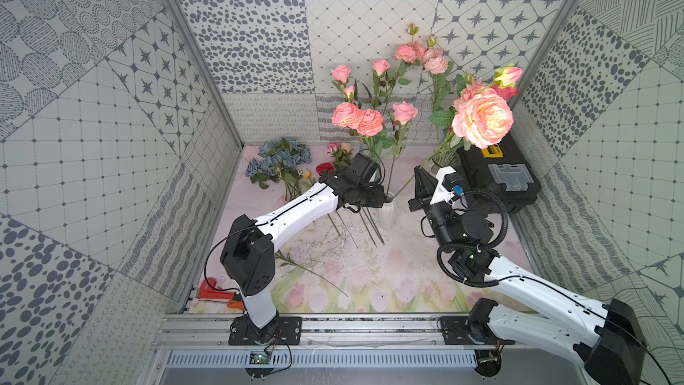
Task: Place the pink flowers into the vase
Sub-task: Place the flower in the vase.
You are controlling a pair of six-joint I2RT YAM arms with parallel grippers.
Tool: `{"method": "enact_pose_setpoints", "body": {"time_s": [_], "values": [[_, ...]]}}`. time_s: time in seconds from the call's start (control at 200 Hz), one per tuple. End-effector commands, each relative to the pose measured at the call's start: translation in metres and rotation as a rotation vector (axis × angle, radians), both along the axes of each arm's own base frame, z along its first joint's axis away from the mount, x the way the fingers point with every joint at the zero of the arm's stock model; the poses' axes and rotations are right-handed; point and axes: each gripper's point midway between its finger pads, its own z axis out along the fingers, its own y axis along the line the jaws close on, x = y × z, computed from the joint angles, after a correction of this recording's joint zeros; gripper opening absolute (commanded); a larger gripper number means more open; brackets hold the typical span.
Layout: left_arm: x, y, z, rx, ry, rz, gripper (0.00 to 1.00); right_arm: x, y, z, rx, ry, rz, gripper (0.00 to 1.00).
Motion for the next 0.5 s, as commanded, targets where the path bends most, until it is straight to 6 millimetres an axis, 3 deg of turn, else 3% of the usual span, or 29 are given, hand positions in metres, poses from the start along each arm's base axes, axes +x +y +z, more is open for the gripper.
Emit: {"method": "enact_pose_setpoints", "body": {"time_s": [0.0,0.24,0.495], "values": [[-0.003,0.008,-0.009,0.076,0.003,-0.005,0.47,0.000,0.009,-0.001,-0.068,0.021,0.022,0.00],[-0.003,0.005,-0.009,0.057,0.007,-0.012,0.45,0.004,0.025,-0.005,-0.079,0.042,0.075,0.00],[-0.003,0.003,-0.005,0.041,0.000,-0.018,0.47,0.011,0.030,-0.026,-0.015,0.040,0.074,0.00]]}}
